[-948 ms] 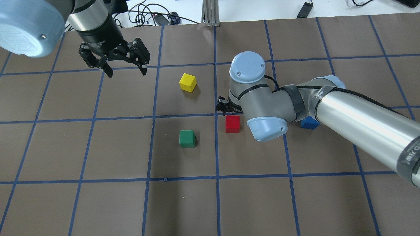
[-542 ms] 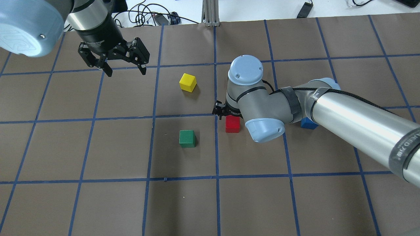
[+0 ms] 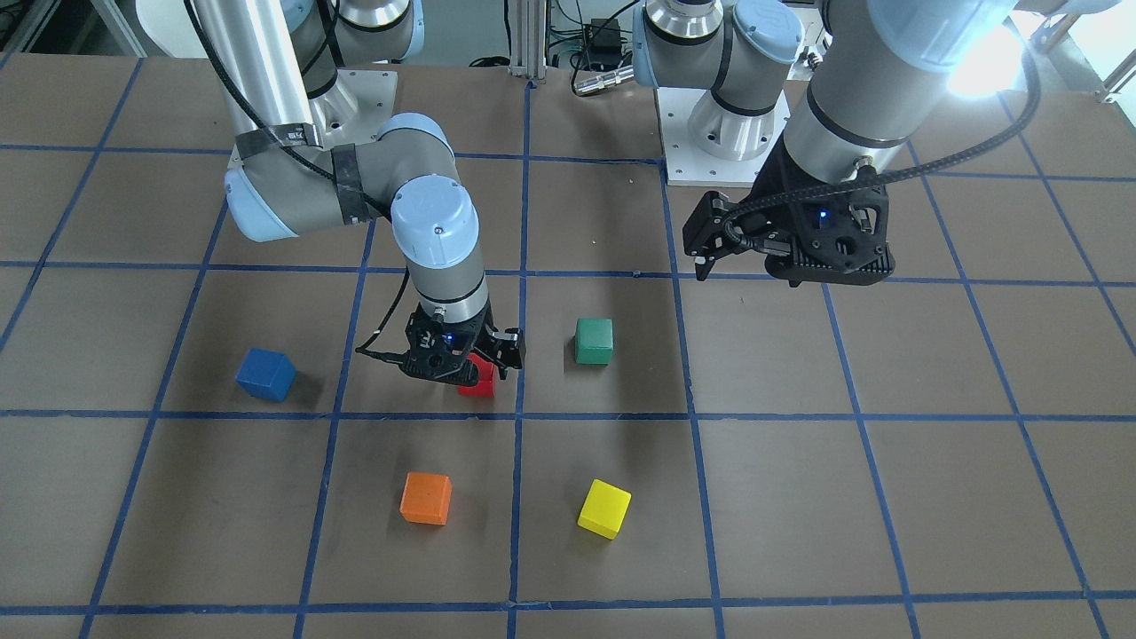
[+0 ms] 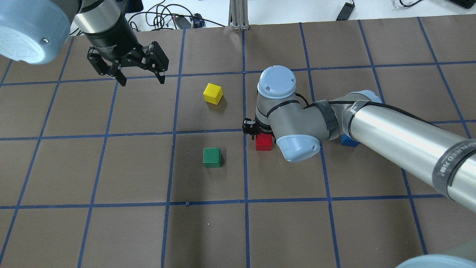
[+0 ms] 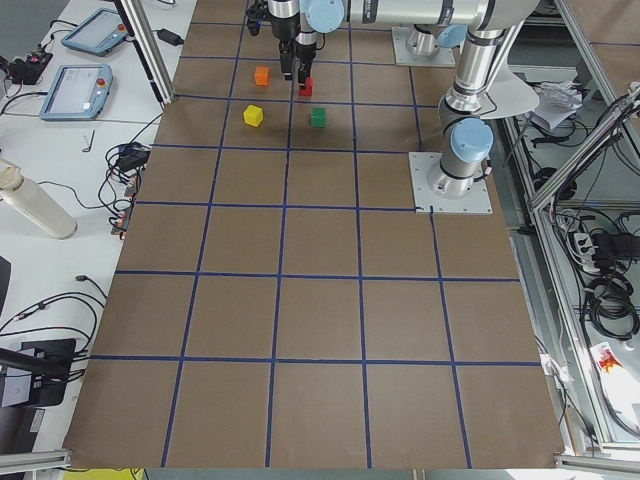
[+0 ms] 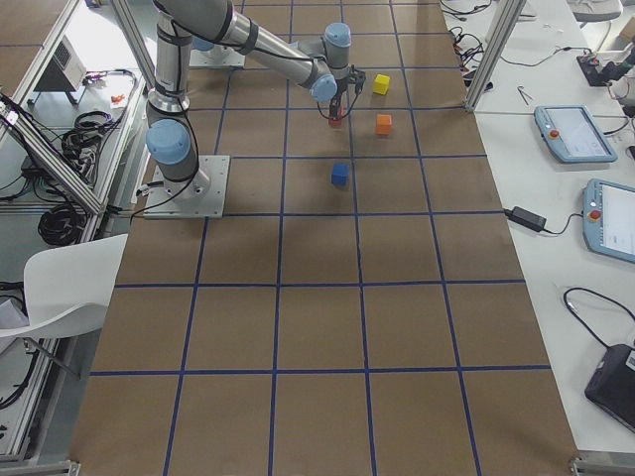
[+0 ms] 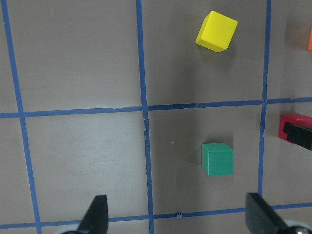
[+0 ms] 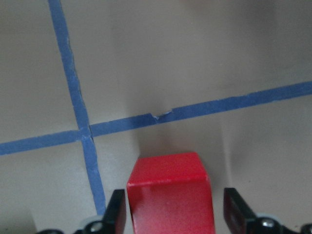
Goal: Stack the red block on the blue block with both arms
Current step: 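Carry the red block with the right gripper over the blue block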
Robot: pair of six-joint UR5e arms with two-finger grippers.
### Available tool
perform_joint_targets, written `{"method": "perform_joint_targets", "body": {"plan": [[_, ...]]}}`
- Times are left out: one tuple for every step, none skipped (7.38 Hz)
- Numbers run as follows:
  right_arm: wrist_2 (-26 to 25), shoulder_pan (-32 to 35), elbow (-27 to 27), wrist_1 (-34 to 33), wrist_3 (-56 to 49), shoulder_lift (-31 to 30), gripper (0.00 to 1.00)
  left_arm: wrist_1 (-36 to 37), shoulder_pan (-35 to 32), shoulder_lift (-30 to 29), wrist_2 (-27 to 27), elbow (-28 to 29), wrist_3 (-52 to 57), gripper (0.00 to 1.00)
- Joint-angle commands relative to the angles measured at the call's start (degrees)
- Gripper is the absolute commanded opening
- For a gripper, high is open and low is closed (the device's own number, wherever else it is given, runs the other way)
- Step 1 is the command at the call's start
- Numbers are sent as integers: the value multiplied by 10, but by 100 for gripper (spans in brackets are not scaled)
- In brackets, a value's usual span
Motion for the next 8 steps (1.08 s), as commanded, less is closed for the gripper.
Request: {"method": "perform_joint_targets", "body": {"plan": [[-8, -4, -6, 9, -1, -8, 24, 0, 1, 0, 0, 1, 0, 100], [-20, -11, -4, 9, -21, -28, 23, 0, 1, -1, 1, 0, 0, 100], [-23, -30, -5, 55, -71, -62, 19, 0, 0, -1, 2, -4, 0, 100], [-24, -75, -4, 101, -115, -97, 19, 0, 0, -1, 1, 0, 0, 100], [-24, -133, -1, 132, -197, -117, 18, 1, 1, -1, 2, 2, 0, 100], [-23, -183, 1, 154, -255, -130, 17, 1, 1, 0, 1, 2, 0, 100], [-17, -220, 1, 157, -288, -139, 16, 1, 1, 0, 1, 2, 0, 100], [-18, -245, 2, 156, -312, -141, 17, 1, 1, 0, 1, 3, 0, 100]]}}
